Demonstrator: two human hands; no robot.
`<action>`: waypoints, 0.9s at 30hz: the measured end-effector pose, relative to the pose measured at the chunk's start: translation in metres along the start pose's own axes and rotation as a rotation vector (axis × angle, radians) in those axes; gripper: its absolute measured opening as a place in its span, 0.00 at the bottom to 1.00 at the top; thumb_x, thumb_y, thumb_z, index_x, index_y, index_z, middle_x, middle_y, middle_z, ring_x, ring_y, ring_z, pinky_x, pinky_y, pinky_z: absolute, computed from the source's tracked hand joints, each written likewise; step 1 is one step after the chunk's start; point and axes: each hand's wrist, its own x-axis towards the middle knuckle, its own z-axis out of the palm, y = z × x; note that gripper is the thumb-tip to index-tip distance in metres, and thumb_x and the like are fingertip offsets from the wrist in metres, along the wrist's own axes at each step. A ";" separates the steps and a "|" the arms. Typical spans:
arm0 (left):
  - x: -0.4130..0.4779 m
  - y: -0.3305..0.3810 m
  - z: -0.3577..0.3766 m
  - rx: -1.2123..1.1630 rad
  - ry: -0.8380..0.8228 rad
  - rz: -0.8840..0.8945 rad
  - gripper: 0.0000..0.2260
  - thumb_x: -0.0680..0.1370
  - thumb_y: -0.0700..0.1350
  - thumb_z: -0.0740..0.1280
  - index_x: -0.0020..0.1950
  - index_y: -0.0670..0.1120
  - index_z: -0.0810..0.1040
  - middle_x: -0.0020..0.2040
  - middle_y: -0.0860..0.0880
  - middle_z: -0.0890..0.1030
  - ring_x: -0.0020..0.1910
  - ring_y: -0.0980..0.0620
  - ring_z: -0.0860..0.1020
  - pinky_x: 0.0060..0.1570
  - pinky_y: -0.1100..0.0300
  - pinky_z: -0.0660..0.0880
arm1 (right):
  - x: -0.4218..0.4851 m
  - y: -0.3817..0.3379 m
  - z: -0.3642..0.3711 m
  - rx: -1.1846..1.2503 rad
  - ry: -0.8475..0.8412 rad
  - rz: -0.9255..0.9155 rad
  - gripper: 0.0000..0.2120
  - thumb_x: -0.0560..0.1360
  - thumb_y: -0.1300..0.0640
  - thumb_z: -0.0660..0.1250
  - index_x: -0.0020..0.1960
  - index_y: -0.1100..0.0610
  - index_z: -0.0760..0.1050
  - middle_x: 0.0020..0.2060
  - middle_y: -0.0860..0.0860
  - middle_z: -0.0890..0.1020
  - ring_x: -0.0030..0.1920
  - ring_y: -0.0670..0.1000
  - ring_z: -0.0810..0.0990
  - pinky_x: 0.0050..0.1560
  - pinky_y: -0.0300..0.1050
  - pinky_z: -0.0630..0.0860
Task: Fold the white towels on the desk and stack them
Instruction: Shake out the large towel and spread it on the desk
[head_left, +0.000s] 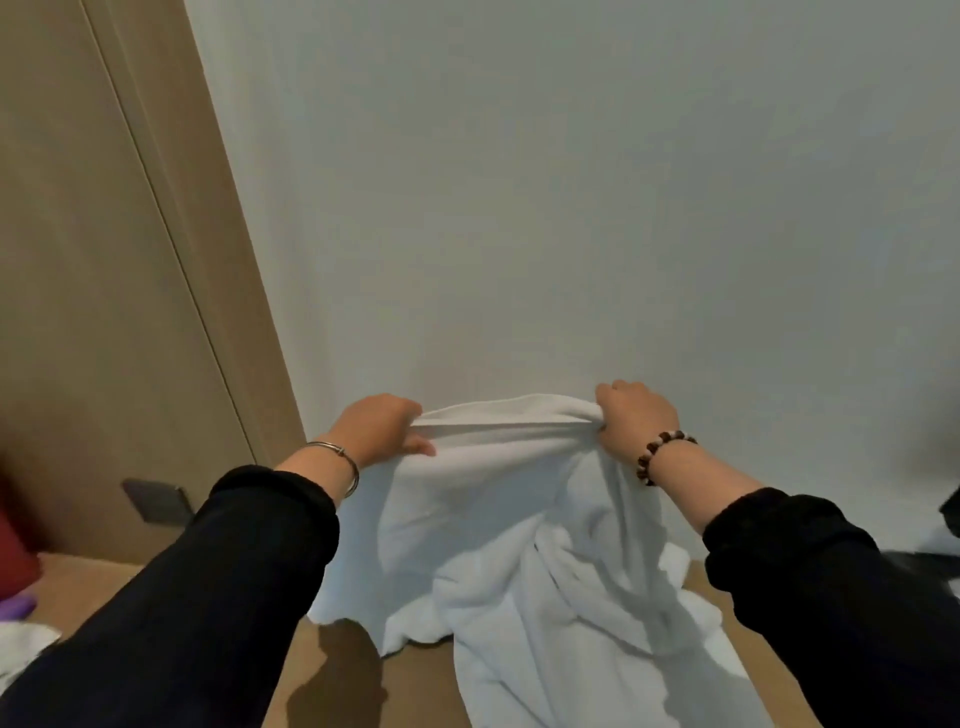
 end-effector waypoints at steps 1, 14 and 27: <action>-0.002 0.003 0.013 -0.022 -0.042 -0.031 0.19 0.72 0.61 0.69 0.46 0.45 0.75 0.41 0.47 0.76 0.41 0.47 0.73 0.37 0.58 0.65 | -0.005 0.001 0.016 0.005 -0.021 0.001 0.08 0.75 0.60 0.59 0.54 0.57 0.69 0.51 0.54 0.75 0.50 0.56 0.74 0.39 0.46 0.65; -0.055 0.113 0.231 -0.493 -0.447 -0.188 0.24 0.81 0.50 0.60 0.74 0.42 0.62 0.75 0.44 0.62 0.73 0.46 0.62 0.68 0.58 0.57 | -0.072 0.022 0.211 0.303 -0.628 -0.056 0.25 0.72 0.57 0.64 0.68 0.54 0.66 0.65 0.55 0.71 0.64 0.58 0.71 0.63 0.49 0.69; -0.228 0.067 0.195 -0.459 -0.733 -0.234 0.13 0.81 0.44 0.57 0.63 0.41 0.74 0.61 0.42 0.76 0.60 0.43 0.73 0.51 0.59 0.65 | -0.229 -0.104 0.129 0.012 -1.101 -0.018 0.15 0.73 0.64 0.62 0.30 0.55 0.63 0.29 0.50 0.68 0.34 0.51 0.69 0.41 0.42 0.67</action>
